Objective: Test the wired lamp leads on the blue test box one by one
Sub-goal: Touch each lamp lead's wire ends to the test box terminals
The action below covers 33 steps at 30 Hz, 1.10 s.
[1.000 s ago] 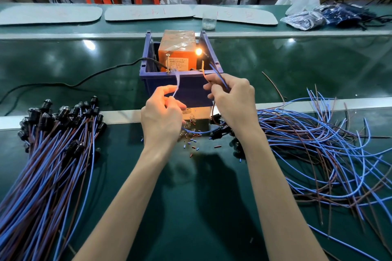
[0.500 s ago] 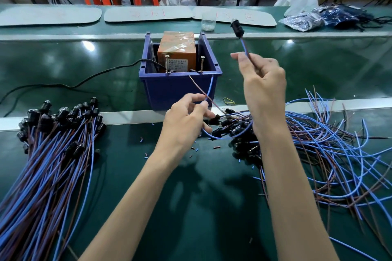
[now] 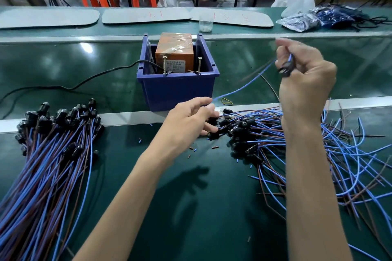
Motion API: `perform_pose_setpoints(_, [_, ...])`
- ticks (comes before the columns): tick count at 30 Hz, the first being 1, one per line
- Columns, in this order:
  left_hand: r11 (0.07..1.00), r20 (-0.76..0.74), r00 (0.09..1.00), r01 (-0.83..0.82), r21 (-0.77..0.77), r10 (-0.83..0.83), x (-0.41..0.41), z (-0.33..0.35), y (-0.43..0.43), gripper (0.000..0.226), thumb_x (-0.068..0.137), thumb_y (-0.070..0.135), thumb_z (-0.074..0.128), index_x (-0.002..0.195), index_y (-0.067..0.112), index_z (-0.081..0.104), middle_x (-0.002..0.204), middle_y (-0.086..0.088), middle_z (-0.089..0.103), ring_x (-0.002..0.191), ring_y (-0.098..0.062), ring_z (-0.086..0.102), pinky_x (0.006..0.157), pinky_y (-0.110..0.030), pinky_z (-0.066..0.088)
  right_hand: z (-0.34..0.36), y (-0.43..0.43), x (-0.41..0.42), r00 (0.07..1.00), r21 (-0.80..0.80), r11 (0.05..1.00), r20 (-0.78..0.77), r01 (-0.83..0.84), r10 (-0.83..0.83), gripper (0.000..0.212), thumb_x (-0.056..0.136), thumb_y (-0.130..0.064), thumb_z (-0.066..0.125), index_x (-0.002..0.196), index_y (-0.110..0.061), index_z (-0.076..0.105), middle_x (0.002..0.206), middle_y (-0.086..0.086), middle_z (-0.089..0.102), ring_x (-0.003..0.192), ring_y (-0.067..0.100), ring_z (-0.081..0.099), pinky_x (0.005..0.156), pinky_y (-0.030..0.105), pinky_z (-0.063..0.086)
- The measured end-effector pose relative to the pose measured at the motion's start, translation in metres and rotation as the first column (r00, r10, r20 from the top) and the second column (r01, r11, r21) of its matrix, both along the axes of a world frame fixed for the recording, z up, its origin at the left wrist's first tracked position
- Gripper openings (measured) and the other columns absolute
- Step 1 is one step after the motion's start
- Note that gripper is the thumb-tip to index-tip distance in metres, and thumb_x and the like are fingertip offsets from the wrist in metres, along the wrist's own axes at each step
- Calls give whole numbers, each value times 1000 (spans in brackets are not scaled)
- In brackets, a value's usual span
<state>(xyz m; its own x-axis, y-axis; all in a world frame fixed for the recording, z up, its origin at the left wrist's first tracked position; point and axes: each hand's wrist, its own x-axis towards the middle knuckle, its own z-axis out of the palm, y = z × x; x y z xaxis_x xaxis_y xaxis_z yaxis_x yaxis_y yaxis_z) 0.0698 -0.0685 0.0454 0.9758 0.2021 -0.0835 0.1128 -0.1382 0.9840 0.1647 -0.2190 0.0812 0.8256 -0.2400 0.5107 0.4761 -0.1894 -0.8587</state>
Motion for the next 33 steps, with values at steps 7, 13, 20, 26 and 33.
perform_pose_setpoints(7, [998,-11,999,34,54,-34,-2,3,1,17,100,24,45,102,30,60,96,9,72,71,-5,68,68,-18,49,-4,11,-13,965,-445,866,223,228,-139,34,89,9,51,114,-4,69,143,17,44,135,27,43,112,23,34])
perform_pose_setpoints(13, [994,-37,998,46,96,-43,-3,5,4,18,100,26,45,98,29,62,92,10,73,68,-2,67,67,-21,45,-11,3,-7,952,-698,716,-210,15,-225,23,90,-20,63,111,-24,73,134,6,56,114,31,56,93,35,43])
perform_pose_setpoints(20, [967,-118,993,46,249,-17,-8,11,44,18,98,31,48,98,26,65,88,5,74,65,-5,66,66,-13,46,-25,-2,-2,757,-706,606,-605,-367,-246,15,83,-28,71,97,-25,76,110,13,68,107,33,59,90,35,49])
perform_pose_setpoints(26, [677,-96,872,-299,673,480,-37,12,134,22,88,42,62,72,28,67,74,8,72,74,-17,64,74,-31,49,-20,-6,0,796,-612,709,-594,-351,-119,29,83,-28,68,112,-25,70,108,-1,72,105,29,65,100,40,47])
perform_pose_setpoints(33, [504,-333,605,-132,854,723,-53,-7,163,43,59,55,85,87,23,75,104,-19,67,97,-37,62,90,-45,52,-11,-2,-4,815,-585,700,-579,-410,-7,30,82,-44,69,108,-28,70,101,-5,73,105,20,65,101,40,46])
